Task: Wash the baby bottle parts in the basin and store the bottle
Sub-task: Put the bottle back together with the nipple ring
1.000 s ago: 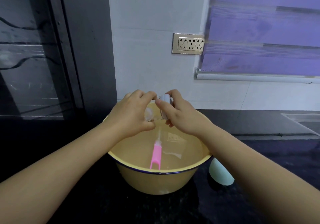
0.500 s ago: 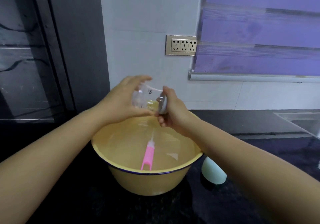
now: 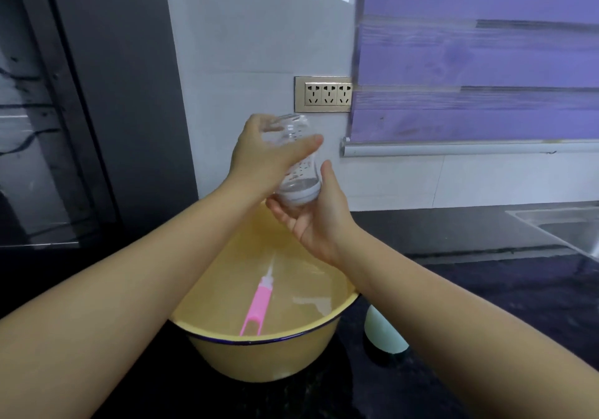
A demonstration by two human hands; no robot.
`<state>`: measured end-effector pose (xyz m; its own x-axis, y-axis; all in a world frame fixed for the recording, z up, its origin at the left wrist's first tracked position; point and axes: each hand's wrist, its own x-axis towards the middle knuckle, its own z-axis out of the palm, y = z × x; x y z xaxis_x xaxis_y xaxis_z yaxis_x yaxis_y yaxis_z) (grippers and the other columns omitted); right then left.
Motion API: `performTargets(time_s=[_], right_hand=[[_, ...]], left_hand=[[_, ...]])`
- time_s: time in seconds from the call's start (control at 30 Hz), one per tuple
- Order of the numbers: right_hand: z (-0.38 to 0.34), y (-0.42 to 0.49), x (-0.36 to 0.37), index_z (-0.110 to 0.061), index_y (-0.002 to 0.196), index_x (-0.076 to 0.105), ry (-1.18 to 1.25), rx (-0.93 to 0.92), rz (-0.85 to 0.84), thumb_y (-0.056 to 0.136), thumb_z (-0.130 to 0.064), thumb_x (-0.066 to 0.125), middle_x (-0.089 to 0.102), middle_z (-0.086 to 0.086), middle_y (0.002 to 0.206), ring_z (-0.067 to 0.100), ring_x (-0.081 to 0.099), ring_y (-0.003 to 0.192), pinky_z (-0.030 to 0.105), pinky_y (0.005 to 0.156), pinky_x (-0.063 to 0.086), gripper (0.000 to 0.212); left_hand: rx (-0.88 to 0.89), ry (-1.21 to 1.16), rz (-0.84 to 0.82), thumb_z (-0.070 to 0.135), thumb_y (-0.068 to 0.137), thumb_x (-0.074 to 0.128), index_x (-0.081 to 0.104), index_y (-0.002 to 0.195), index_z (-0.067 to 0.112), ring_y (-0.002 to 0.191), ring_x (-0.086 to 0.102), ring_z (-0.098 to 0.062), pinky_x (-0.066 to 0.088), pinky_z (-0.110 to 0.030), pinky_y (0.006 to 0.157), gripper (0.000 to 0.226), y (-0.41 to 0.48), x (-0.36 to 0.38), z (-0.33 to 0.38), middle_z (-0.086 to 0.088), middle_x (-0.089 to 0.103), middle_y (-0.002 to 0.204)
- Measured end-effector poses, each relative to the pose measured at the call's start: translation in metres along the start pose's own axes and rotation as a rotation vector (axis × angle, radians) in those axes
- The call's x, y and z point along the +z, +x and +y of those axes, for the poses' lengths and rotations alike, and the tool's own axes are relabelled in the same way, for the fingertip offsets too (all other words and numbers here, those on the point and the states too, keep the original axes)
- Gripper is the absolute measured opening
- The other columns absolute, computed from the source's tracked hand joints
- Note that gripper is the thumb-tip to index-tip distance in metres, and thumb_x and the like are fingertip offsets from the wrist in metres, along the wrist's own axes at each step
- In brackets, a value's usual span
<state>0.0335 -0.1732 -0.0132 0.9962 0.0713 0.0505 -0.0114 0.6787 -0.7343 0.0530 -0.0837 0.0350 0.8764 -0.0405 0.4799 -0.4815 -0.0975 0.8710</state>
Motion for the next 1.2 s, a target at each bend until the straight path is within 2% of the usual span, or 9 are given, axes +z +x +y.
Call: performTargets(time_s=[0.13, 0.37, 0.6, 0.73, 0.87, 0.97, 1.03, 1.1, 1.2], right_hand=[[-0.007, -0.005, 0.0, -0.01, 0.095, 0.062, 0.083, -0.023, 0.027, 0.096, -0.055, 0.034, 0.067, 0.009, 0.069, 0.019, 0.065, 0.055, 0.022, 0.046, 0.053, 0.053], [-0.008, -0.009, 0.001, -0.007, 0.085, 0.06, 0.003, 0.025, 0.003, 0.096, -0.051, 0.034, 0.063, 0.009, 0.057, 0.02, 0.061, 0.044, 0.02, 0.037, 0.047, 0.052], [-0.007, -0.008, -0.002, -0.006, 0.091, 0.062, -0.088, 0.042, -0.019, 0.096, -0.058, 0.026, 0.067, 0.015, 0.061, 0.024, 0.066, 0.052, 0.025, 0.048, 0.055, 0.063], [-0.007, -0.008, -0.003, -0.003, 0.103, 0.059, -0.176, 0.064, -0.031, 0.095, -0.058, 0.032, 0.065, 0.017, 0.07, 0.02, 0.064, 0.053, 0.023, 0.046, 0.053, 0.061], [-0.007, -0.01, -0.001, -0.005, 0.105, 0.054, -0.184, 0.049, -0.074, 0.094, -0.05, 0.042, 0.067, 0.016, 0.082, 0.018, 0.068, 0.059, 0.022, 0.051, 0.055, 0.048], [-0.003, -0.009, 0.0, -0.007, 0.121, 0.051, -0.251, -0.073, -0.134, 0.093, -0.048, 0.047, 0.062, 0.013, 0.105, 0.02, 0.07, 0.079, 0.024, 0.064, 0.056, 0.051], [0.001, -0.009, 0.0, -0.009, 0.124, 0.045, -0.378, -0.202, -0.122, 0.091, -0.044, 0.052, 0.062, 0.009, 0.108, 0.022, 0.07, 0.086, 0.026, 0.069, 0.055, 0.049], [0.002, -0.009, 0.0, -0.007, 0.119, 0.044, -0.516, -0.32, -0.057, 0.091, -0.038, 0.056, 0.064, 0.009, 0.102, 0.019, 0.071, 0.082, 0.024, 0.065, 0.054, 0.043], [0.002, -0.01, 0.0, -0.008, 0.106, 0.04, -0.632, -0.442, 0.047, 0.094, -0.035, 0.053, 0.058, 0.01, 0.087, 0.015, 0.064, 0.058, 0.02, 0.052, 0.048, 0.032]], left_hand=[[0.23, 0.289, -0.145, 0.039, 0.062, 0.084, 0.048, 0.116, 0.03, 0.086, 0.055, 0.009, 0.045, -0.011, 0.074, 0.065, -0.003, 0.012, 0.022, 0.02, 0.056, 0.102], [0.32, 0.394, -0.197, 0.037, 0.061, 0.084, 0.048, 0.11, 0.036, 0.085, 0.055, 0.003, 0.045, -0.013, 0.072, 0.061, -0.012, 0.011, 0.03, 0.02, 0.057, 0.098], [-0.035, 0.139, -0.085, 0.04, 0.069, 0.08, 0.053, 0.109, 0.023, 0.09, 0.061, -0.007, 0.052, -0.028, 0.07, 0.051, 0.004, 0.005, 0.024, 0.009, 0.06, 0.106], [-0.044, 0.078, -0.046, 0.039, 0.072, 0.078, 0.052, 0.11, 0.023, 0.085, 0.06, -0.002, 0.051, -0.024, 0.065, 0.049, 0.006, -0.003, 0.023, 0.012, 0.059, 0.101], [0.026, 0.121, 0.037, 0.039, 0.068, 0.081, 0.05, 0.115, 0.024, 0.095, 0.059, -0.004, 0.053, -0.025, 0.077, 0.058, 0.013, -0.011, 0.023, 0.011, 0.057, 0.108], [-0.161, -0.109, 0.022, 0.042, 0.063, 0.082, 0.055, 0.116, 0.018, 0.098, 0.066, -0.019, 0.059, -0.038, 0.078, 0.064, 0.017, -0.017, 0.023, 0.0, 0.063, 0.112], [-0.248, -0.195, 0.028, 0.04, 0.067, 0.08, 0.054, 0.118, 0.016, 0.097, 0.067, -0.024, 0.06, -0.037, 0.073, 0.062, 0.017, -0.016, 0.019, -0.006, 0.065, 0.111], [-0.3, -0.272, 0.027, 0.037, 0.071, 0.079, 0.054, 0.118, 0.013, 0.09, 0.068, -0.023, 0.058, -0.031, 0.063, 0.058, 0.015, -0.013, 0.015, -0.008, 0.066, 0.108], [-0.309, -0.402, 0.03, 0.033, 0.073, 0.076, 0.054, 0.123, 0.009, 0.073, 0.066, -0.021, 0.054, -0.028, 0.059, 0.06, 0.009, -0.005, 0.011, -0.007, 0.063, 0.091]])
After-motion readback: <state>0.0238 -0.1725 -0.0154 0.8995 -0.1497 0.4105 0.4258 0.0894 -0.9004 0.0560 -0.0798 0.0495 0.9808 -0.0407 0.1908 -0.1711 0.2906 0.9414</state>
